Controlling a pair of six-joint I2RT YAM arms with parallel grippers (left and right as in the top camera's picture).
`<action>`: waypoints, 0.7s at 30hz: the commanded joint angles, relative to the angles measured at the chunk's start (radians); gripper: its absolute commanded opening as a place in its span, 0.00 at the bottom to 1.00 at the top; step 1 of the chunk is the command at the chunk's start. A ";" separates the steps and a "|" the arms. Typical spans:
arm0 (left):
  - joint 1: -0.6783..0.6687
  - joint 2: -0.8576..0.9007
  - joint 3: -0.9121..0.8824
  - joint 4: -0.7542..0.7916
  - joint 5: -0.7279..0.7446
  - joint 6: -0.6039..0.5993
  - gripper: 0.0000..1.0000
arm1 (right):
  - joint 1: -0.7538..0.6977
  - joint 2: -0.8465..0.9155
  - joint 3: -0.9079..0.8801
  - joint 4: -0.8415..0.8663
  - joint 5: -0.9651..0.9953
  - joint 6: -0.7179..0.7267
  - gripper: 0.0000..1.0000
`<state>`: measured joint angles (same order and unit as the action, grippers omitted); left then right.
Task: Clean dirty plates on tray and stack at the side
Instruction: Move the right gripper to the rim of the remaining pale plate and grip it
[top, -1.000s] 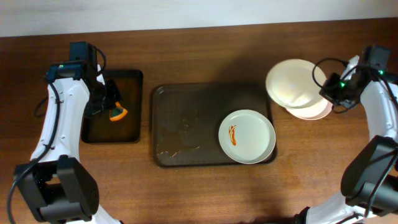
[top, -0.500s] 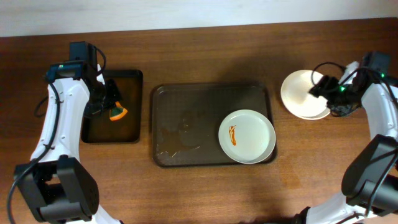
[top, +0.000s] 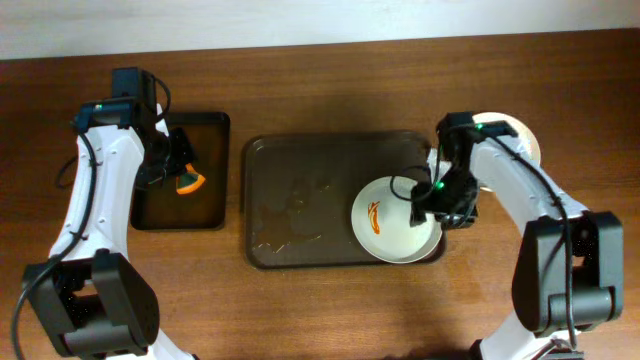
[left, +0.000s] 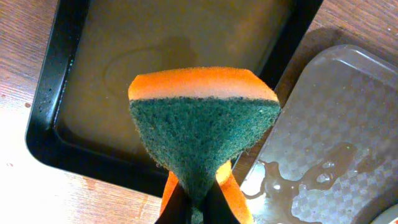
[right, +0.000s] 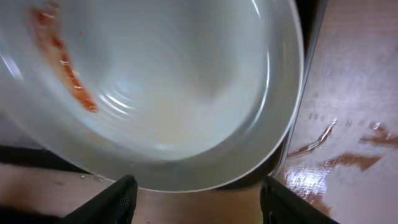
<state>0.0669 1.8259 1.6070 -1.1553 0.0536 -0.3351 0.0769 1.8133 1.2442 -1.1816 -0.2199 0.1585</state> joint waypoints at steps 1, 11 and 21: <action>0.001 0.007 -0.003 0.000 0.011 0.016 0.00 | 0.013 0.010 -0.043 0.001 0.056 0.117 0.61; 0.001 0.007 -0.003 0.004 0.011 0.015 0.00 | 0.049 0.010 -0.164 0.132 -0.003 0.137 0.54; 0.000 0.007 -0.003 0.014 0.011 0.016 0.00 | 0.218 0.011 0.015 0.237 0.015 0.097 0.53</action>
<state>0.0669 1.8259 1.6070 -1.1431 0.0540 -0.3351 0.3130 1.8206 1.1355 -0.8967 -0.2928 0.2356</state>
